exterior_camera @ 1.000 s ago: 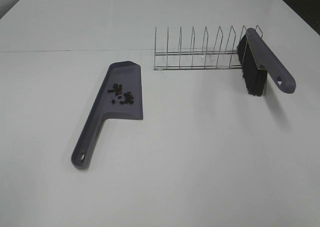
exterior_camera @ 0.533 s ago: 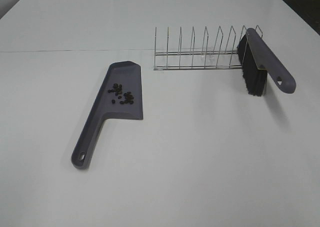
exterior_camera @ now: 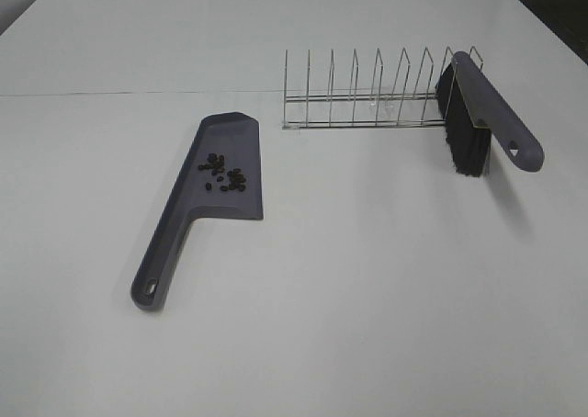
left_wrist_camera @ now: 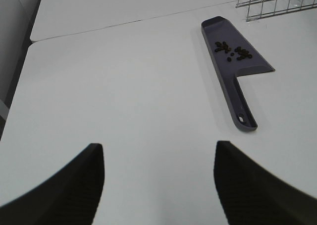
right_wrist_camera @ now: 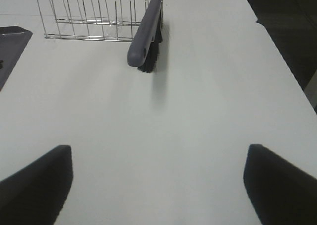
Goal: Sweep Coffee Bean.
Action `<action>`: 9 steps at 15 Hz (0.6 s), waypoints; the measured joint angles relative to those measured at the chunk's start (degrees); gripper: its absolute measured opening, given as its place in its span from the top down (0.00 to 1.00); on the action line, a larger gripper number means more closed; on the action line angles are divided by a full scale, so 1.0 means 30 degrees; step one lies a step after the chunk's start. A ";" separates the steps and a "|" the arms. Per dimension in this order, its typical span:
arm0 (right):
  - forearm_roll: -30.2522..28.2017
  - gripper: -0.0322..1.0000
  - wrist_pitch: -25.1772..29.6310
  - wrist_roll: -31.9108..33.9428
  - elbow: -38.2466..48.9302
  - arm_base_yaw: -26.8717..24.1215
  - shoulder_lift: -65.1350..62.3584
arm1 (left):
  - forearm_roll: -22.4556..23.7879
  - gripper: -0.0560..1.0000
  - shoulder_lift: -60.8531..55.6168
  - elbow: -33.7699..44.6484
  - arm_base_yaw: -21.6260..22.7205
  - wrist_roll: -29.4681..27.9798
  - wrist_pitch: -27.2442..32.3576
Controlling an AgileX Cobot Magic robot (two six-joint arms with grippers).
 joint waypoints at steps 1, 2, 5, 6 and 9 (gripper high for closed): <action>0.0000 0.20 0.0000 0.0019 0.0000 0.0592 0.0000 | 0.0000 0.39 0.0000 0.0000 0.0000 0.0000 0.0000; 0.0000 0.20 0.0000 0.0019 0.0000 0.1203 0.0000 | 0.0000 0.39 0.0000 0.0000 0.0000 0.0000 0.0000; 0.0000 0.20 0.0000 0.0019 0.0000 0.1642 0.0000 | 0.0000 0.39 0.0000 0.0000 0.0000 0.0000 0.0000; 0.0000 0.20 0.0000 0.0019 0.0000 0.1642 0.0000 | 0.0000 0.39 0.0000 0.0000 0.0000 0.0000 0.0000; 0.0000 0.20 0.0000 0.0019 0.0000 0.1681 0.0000 | 0.0000 0.39 0.0000 0.0000 0.0000 0.0000 0.0000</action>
